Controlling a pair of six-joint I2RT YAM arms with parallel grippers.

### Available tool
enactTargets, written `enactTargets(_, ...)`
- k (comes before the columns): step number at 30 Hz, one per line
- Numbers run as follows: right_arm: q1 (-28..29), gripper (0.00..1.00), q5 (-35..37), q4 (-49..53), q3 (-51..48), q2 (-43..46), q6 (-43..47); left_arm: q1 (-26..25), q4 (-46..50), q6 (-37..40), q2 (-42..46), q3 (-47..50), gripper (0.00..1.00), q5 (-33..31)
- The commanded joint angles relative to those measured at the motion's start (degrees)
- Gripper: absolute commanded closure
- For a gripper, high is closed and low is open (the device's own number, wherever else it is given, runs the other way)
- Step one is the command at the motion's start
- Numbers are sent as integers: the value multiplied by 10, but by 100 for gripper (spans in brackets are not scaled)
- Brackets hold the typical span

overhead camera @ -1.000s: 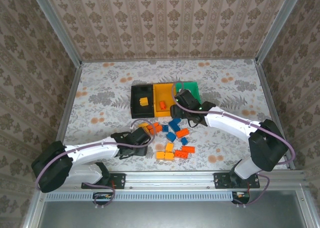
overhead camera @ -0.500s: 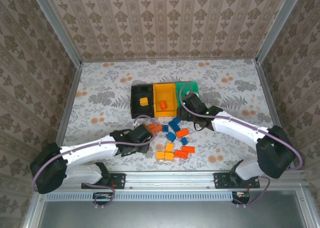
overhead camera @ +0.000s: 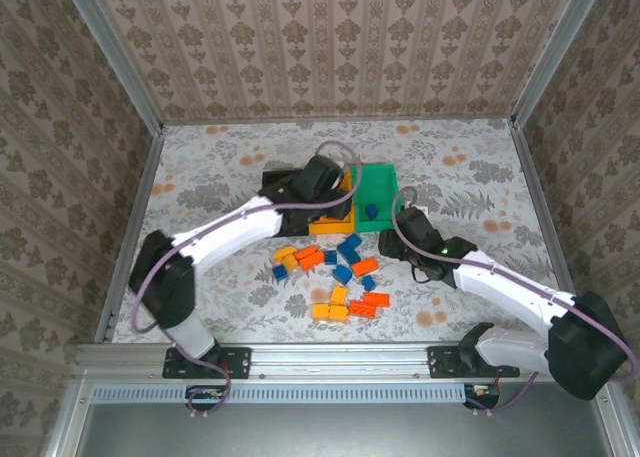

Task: Sort the legos into containers by color

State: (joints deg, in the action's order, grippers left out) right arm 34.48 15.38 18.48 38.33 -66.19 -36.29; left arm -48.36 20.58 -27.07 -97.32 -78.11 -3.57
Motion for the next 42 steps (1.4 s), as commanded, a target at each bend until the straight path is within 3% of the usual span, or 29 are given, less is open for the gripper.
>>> enactTargets(1, -6, 35, 17, 19, -20, 25, -12, 7, 7, 51, -81, -97, 68, 38)
enactTargets(9, -11, 35, 9, 16, -39, 32, -6, 17, 39, 39, -256, -287, 65, 93)
enactTargets(14, -11, 34, 9, 19, -40, 35, 3, 17, 35, 15, -290, -330, 38, 114)
enactTargets(18, -11, 34, -4, 16, -38, 34, 18, 16, 27, 2, -266, -328, 27, 118)
enactTargets(23, -10, 34, -63, -5, -33, 11, 50, 16, -44, -12, -152, -209, 15, 114)
enactTargets(25, -5, 34, -96, -11, -26, -14, 63, 16, -70, -17, -96, -144, 0, 106)
enactTargets(33, 69, 35, -121, -12, 1, -93, 83, 7, -114, -50, 147, 151, 0, 30)
enactTargets(42, 108, 40, -128, 2, 5, -129, 78, -11, -53, -101, 346, 341, 0, -87)
